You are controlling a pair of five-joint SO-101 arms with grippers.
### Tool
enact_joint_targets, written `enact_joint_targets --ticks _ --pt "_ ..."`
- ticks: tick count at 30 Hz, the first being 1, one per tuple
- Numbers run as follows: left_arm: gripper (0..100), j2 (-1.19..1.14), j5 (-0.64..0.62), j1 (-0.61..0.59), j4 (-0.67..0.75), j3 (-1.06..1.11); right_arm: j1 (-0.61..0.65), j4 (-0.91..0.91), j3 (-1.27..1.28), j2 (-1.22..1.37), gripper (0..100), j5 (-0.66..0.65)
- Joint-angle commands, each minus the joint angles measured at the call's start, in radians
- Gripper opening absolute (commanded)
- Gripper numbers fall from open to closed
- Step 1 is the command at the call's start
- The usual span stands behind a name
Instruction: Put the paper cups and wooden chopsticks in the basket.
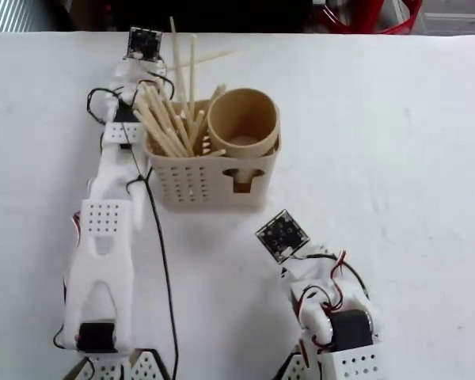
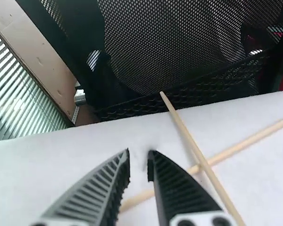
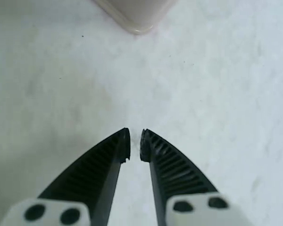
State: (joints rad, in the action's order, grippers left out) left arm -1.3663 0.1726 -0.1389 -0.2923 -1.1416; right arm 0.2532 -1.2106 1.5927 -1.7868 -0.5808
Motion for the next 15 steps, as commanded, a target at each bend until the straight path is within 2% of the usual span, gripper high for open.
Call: enact_joint_targets --ticks 1,4,7,9,11,15 --pt "8 0.041 -0.017 -0.136 -0.086 -0.130 -0.021 -0.001 -0.072 0.002 5.5 -0.008" --pt "8 0.074 -0.035 -0.289 -0.315 -0.250 -0.127 -0.019 -0.209 0.036 10.3 -0.008" --pt "9 0.096 -0.041 -0.404 -0.548 -0.350 -0.189 -0.002 -0.416 0.176 13.5 -0.008" --pt "9 0.097 -0.014 -0.453 -0.704 -0.402 -0.186 -0.010 -0.621 0.357 13.0 0.003" --pt "9 0.094 0.020 -0.489 -0.825 -0.448 -0.182 -0.036 -0.872 0.599 13.2 0.074" --pt "9 0.076 0.132 -0.541 -0.957 -0.517 -0.091 -0.223 -1.484 1.118 13.3 0.241"
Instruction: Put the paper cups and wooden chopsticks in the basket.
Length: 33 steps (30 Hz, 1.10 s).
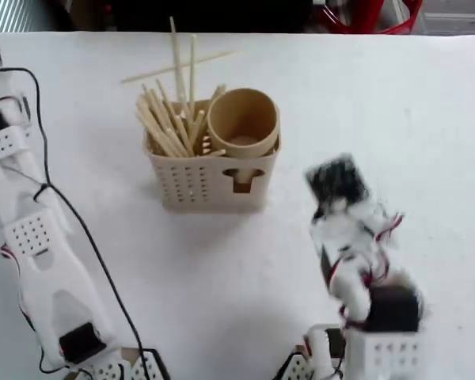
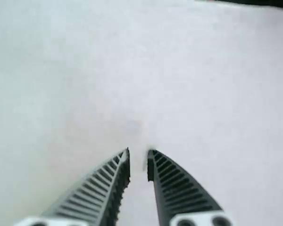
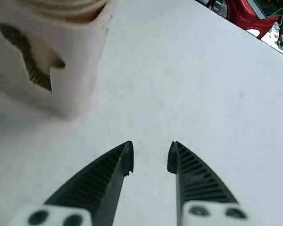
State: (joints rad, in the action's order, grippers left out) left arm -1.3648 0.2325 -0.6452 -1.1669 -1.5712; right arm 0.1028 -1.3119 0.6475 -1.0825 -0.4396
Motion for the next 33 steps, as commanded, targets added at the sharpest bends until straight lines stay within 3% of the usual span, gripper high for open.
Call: enact_joint_targets --ticks 1,5,9,12,17,27,33 --pt "9 0.068 0.098 -0.038 -0.100 -0.097 0.099 -0.196 -0.704 0.530 13.3 0.129" --pt "9 0.041 0.143 -0.041 -0.115 -0.095 0.228 -0.423 -1.284 0.929 13.4 0.221" --pt "9 0.004 0.144 -0.041 -0.104 -0.098 0.269 -0.412 -1.540 1.127 13.9 0.302" --pt "9 -0.024 0.144 -0.039 -0.078 -0.098 0.292 -0.410 -1.634 1.224 21.7 0.316" --pt "9 -0.045 0.144 -0.039 -0.051 -0.098 0.277 -0.409 -1.653 1.333 34.5 0.311" --pt "9 -0.045 0.144 -0.036 -0.051 -0.098 0.234 -0.409 -1.487 1.366 22.1 0.311" --pt "9 -0.045 0.143 -0.035 -0.058 -0.098 0.231 -0.360 -1.269 1.368 21.7 0.310"
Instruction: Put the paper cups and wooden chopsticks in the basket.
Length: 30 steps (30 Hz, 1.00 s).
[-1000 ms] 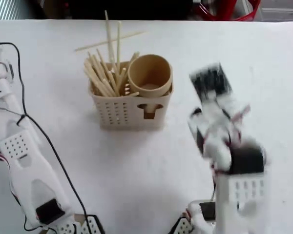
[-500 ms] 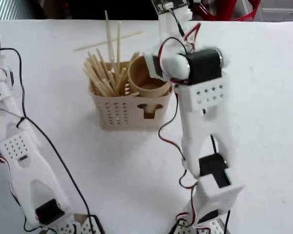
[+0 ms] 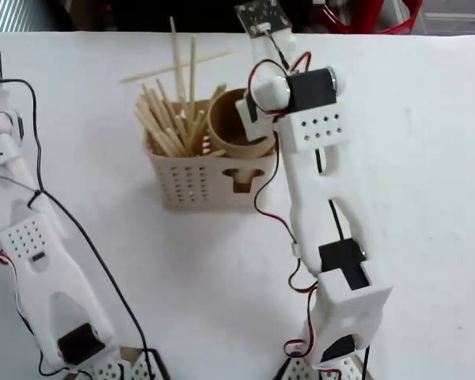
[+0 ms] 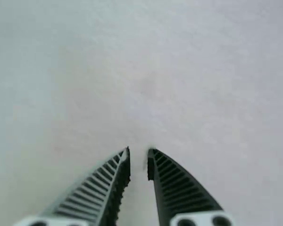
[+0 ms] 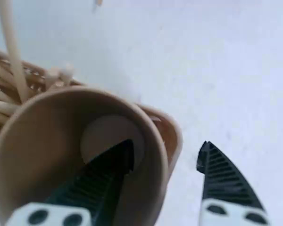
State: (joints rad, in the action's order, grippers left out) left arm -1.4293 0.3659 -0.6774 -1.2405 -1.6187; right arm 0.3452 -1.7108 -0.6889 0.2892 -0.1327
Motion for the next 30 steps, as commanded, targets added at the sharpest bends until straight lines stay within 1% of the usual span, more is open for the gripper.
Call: enact_joint_targets --ticks 1,3,4,5,7,8,9,11,13,16,19,22,25,28,30 --pt "9 0.019 0.009 -0.002 0.015 -0.049 -0.012 0.058 0.101 -0.004 21.6 0.003" --pt "9 0.019 0.009 -0.002 0.015 -0.049 -0.013 0.091 0.169 -0.004 20.9 -0.006" --pt "9 0.019 0.009 -0.002 0.015 -0.048 -0.015 0.111 0.201 -0.004 18.8 -0.029" --pt "8 0.018 0.009 -0.002 0.014 -0.048 -0.019 0.134 0.232 -0.005 15.0 -0.049" --pt "8 0.018 0.009 -0.002 0.009 -0.048 -0.039 0.189 0.290 -0.005 3.4 -0.063" --pt "8 0.018 0.009 -0.002 -0.002 -0.048 -0.059 0.220 0.321 -0.005 0.3 -0.063" --pt "8 0.019 0.009 0.004 -0.018 -0.048 -0.085 0.257 0.356 -0.005 2.9 -0.063" --pt "8 0.022 0.009 0.015 -0.068 -0.049 -0.151 0.337 0.416 -0.005 1.2 -0.064" --pt "8 0.025 0.009 0.035 -0.123 -0.049 -0.234 0.378 0.442 -0.005 1.9 -0.072" --pt "8 0.027 0.009 0.079 -0.173 -0.051 -0.354 0.386 0.442 -0.010 1.7 -0.081" --pt "8 0.027 0.005 0.145 -0.213 -0.051 -0.427 0.386 0.440 -0.016 1.7 -0.129" --pt "8 0.027 0.002 0.205 -0.235 -0.051 -0.453 0.381 0.440 -0.016 1.7 -0.137" --pt "8 0.027 -0.009 0.248 -0.233 -0.052 -0.453 0.372 0.427 -0.025 1.7 -0.137" --pt "8 0.033 -0.114 0.302 -0.222 -0.055 -0.467 0.303 0.358 -0.061 1.7 -0.127" --pt "8 0.050 -0.178 0.341 -0.195 -0.054 -0.449 0.275 0.319 -0.077 1.7 -0.126"
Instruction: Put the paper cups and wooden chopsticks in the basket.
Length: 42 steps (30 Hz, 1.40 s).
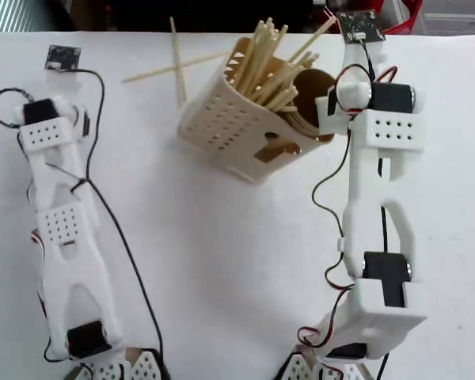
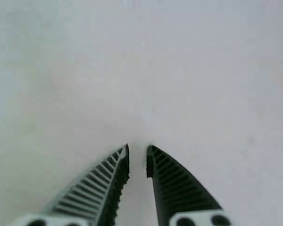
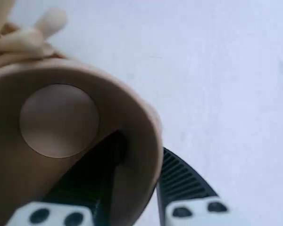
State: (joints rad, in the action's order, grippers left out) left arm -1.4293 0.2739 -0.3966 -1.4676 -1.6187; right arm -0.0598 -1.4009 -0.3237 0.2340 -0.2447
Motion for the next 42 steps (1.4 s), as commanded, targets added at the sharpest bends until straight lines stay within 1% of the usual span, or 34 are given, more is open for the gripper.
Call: enact_joint_targets --ticks 1,3,5,7,11,13,17,20,22,24,27,31,35,38,42 --pt "9 0.058 -0.104 0.084 0.054 -0.054 -0.021 -0.039 -0.055 -0.025 1.7 -0.014" --pt "9 0.076 -0.130 0.133 0.110 -0.054 0.039 -0.044 -0.048 -0.019 1.7 -0.014" --pt "9 0.082 -0.146 0.180 0.206 -0.054 0.082 -0.045 -0.029 -0.010 1.7 -0.008" --pt "9 0.082 -0.144 0.223 0.310 -0.051 0.090 -0.036 -0.005 0.001 1.7 0.017" --pt "9 0.076 -0.144 0.285 0.485 -0.046 0.074 0.036 0.055 0.027 1.7 0.018" --pt "10 0.076 -0.144 0.318 0.528 -0.015 0.068 0.081 0.083 0.035 1.7 0.017" --pt "21 0.079 -0.146 0.349 0.623 0.124 0.071 0.113 0.126 0.050 1.7 -0.032" --pt "18 0.087 -0.167 0.344 0.681 0.204 0.068 0.119 0.137 0.059 1.7 -0.038" --pt "17 0.084 -0.192 0.346 0.701 0.216 0.068 0.119 0.138 0.059 1.7 -0.057" --pt "17 0.076 -0.207 0.361 0.724 0.232 0.068 0.119 0.138 0.059 1.7 -0.063" --pt "17 0.077 -0.207 0.394 0.772 0.313 0.070 0.119 0.138 0.061 1.7 -0.064" --pt "16 0.079 -0.175 0.389 0.776 0.344 0.073 0.119 0.138 0.061 1.7 -0.066" --pt "8 0.077 -0.166 0.386 0.736 0.348 0.070 0.119 0.138 0.058 1.7 -0.066" --pt "2 0.079 -0.166 0.386 0.667 0.344 0.068 0.119 0.138 0.053 1.7 -0.066" --pt "2 0.087 -0.173 0.348 0.551 0.308 0.076 0.119 0.133 0.058 1.7 -0.068"
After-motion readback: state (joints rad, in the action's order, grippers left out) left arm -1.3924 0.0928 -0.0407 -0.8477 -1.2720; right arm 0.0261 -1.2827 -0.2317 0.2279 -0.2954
